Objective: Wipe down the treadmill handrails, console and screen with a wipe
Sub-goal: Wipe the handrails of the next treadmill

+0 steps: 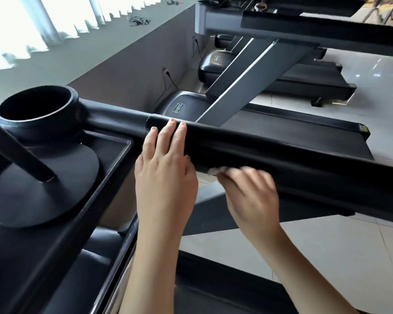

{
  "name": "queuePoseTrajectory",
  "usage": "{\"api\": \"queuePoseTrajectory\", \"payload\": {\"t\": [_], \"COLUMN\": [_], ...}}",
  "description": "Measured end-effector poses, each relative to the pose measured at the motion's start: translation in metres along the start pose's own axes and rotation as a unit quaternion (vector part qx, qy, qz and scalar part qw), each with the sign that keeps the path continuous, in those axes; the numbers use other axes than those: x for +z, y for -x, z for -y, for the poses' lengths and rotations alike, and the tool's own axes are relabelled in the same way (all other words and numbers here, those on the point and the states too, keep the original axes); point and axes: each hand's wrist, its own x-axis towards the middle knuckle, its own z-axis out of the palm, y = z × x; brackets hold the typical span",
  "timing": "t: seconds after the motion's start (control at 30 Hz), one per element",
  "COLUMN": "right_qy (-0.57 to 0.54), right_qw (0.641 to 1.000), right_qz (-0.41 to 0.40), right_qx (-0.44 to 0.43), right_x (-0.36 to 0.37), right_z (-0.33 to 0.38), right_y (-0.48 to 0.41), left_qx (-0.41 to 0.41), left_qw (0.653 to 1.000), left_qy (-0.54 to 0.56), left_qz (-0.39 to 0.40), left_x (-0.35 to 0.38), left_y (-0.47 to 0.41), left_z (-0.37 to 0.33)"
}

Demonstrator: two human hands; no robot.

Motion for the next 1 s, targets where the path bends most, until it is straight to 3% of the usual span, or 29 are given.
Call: {"api": "queuePoseTrajectory", "payload": {"t": [0.1,0.27,0.4,0.63,0.8,0.9,1.0], "right_qy": [0.013,-0.023,0.015,0.038,0.056,0.028,-0.013], "right_qw": [0.998,0.997,0.985,0.994,0.982,0.993,0.998], "right_qz": [-0.052,-0.066,-0.145,-0.052,-0.093,-0.048,-0.01], "right_qx": [0.045,0.028,0.095,0.092,0.157,0.106,0.061], "right_x": [-0.003,0.003,-0.021,-0.024,-0.042,-0.027,-0.027], "right_z": [-0.003,0.009,-0.009,0.001,-0.014,0.001,-0.007], "right_y": [0.001,-0.01,-0.021,-0.043,-0.033,-0.036,-0.015], "left_qx": [0.0,-0.001,-0.009,-0.023,-0.018,-0.045,0.007], "left_qw": [1.0,1.0,1.0,0.998,0.999,0.997,0.997], "left_qy": [-0.001,-0.001,0.0,-0.006,0.012,0.063,0.062], "left_qz": [0.001,0.005,0.024,0.058,0.04,-0.005,-0.036], "left_x": [-0.001,-0.002,-0.004,-0.007,-0.007,-0.005,0.003], "left_y": [0.001,0.001,0.002,0.001,0.0,-0.006,-0.011], "left_z": [0.0,0.0,-0.001,-0.003,-0.004,-0.013,-0.021]}}
